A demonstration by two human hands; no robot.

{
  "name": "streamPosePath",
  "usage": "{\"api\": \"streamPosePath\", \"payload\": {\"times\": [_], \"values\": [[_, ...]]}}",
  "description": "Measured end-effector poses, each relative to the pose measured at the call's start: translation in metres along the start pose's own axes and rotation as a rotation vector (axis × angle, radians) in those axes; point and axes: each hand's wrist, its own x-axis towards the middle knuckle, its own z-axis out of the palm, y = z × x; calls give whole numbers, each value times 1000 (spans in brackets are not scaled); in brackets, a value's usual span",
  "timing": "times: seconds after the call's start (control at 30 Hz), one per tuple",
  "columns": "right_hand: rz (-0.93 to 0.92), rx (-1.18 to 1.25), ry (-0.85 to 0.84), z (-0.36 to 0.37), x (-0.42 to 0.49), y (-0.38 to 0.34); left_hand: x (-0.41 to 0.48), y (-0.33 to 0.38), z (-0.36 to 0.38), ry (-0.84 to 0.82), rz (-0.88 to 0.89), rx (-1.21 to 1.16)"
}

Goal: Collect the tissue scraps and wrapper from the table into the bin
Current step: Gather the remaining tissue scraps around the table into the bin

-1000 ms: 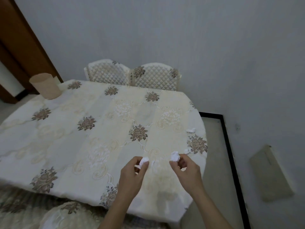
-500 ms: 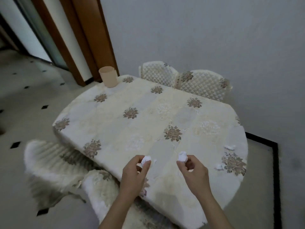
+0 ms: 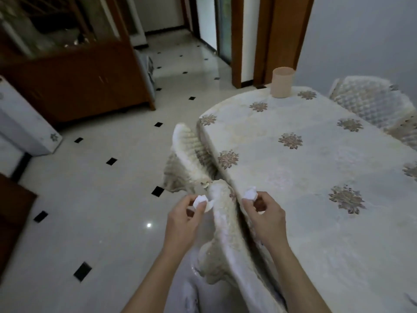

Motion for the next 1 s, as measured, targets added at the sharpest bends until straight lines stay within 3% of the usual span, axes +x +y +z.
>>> {"api": "streamPosePath", "payload": {"times": [0.17, 0.47, 1.0], "values": [[-64, -46, -137, 55, 6, -16, 1, -27, -47, 138, -73, 1], [-34, -66, -228, 175, 37, -35, 67, -88, -136, 289, -166, -49], [-50, -49, -288, 411, 131, -126, 250, -186, -301, 324, -183, -33]]}}
